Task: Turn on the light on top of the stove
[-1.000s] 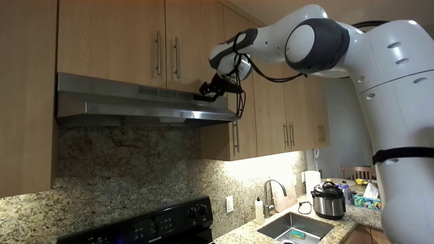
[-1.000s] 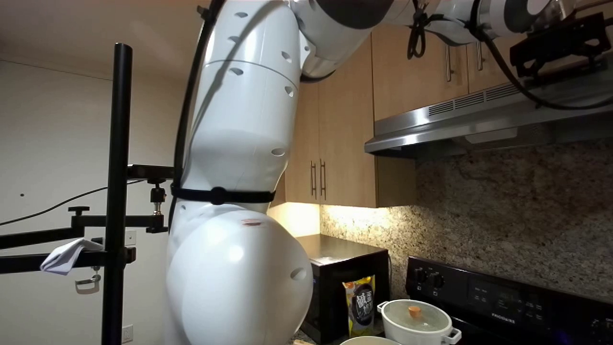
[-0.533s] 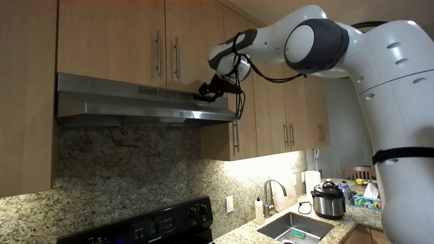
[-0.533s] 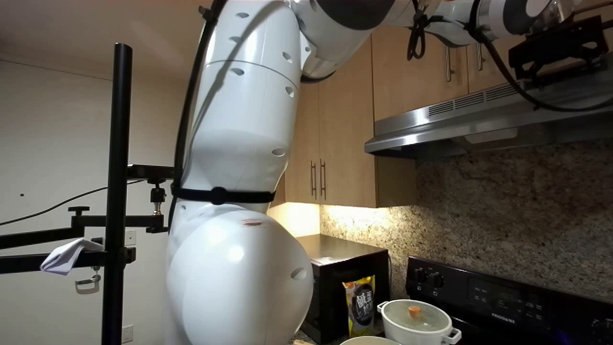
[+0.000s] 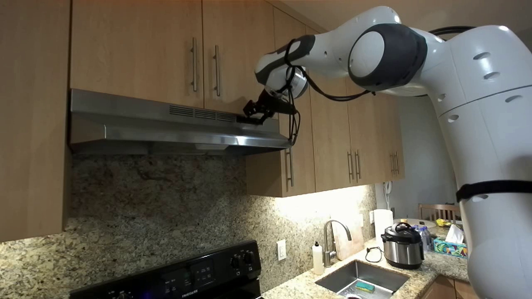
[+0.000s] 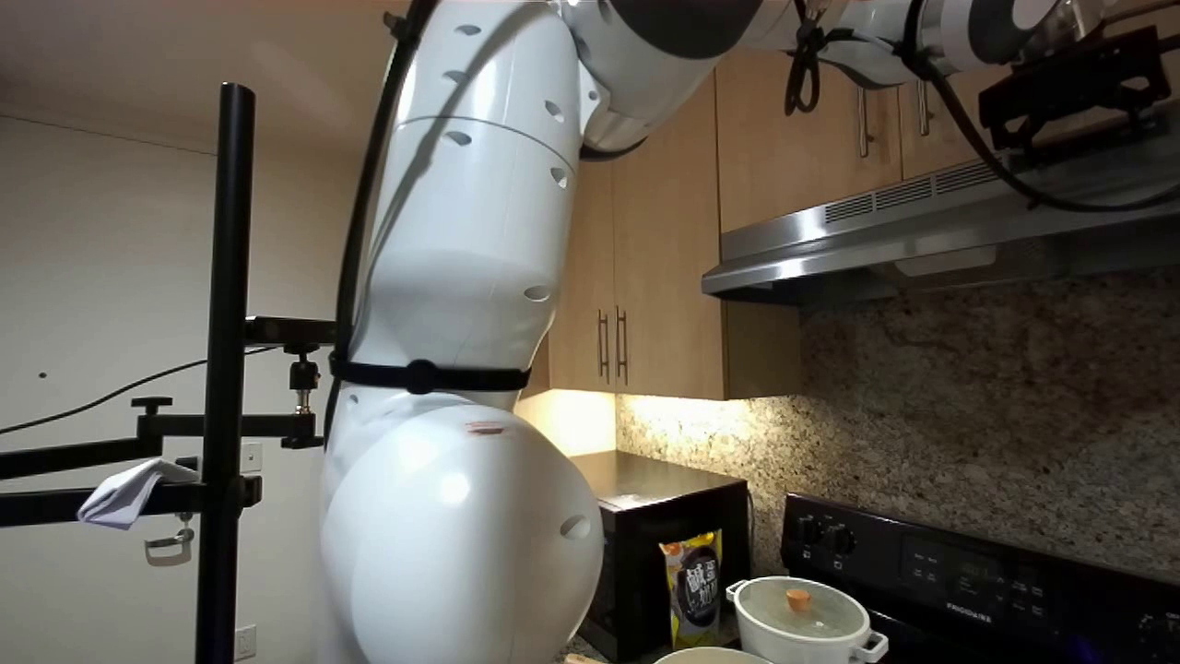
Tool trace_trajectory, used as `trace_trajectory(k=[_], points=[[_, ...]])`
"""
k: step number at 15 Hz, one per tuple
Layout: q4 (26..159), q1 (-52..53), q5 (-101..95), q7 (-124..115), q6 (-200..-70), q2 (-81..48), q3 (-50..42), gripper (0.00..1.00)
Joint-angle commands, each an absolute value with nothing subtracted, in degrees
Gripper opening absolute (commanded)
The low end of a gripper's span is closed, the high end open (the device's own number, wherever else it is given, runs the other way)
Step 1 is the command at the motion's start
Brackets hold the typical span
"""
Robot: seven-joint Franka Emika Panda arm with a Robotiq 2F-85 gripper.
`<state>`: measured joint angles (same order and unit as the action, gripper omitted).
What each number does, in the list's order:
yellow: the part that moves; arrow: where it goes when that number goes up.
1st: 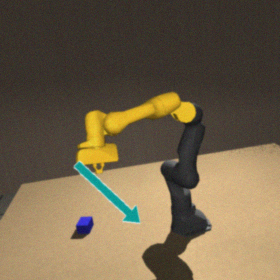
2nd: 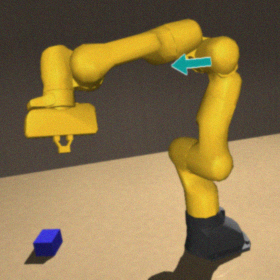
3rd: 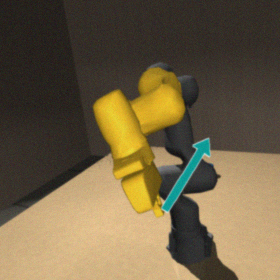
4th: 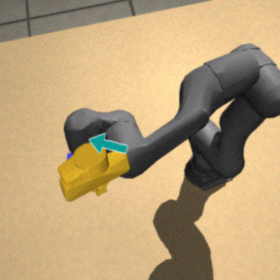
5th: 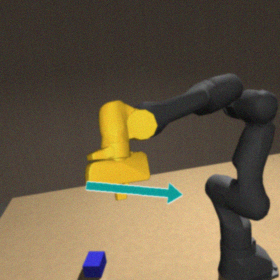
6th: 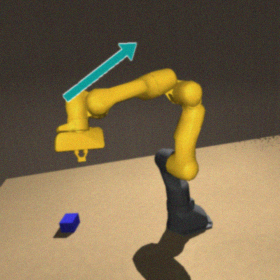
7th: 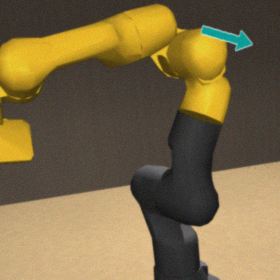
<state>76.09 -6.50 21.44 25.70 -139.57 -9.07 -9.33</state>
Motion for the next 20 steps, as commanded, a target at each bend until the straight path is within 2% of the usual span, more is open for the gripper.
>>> trace_trajectory(k=[1, 20], points=[[74.93, -6.76, 21.26, 25.93, -137.87, -9.70, -9.47, 1.00], [73.83, -6.68, 21.17, 25.95, -138.07, -10.49, -9.76, 1.00]])
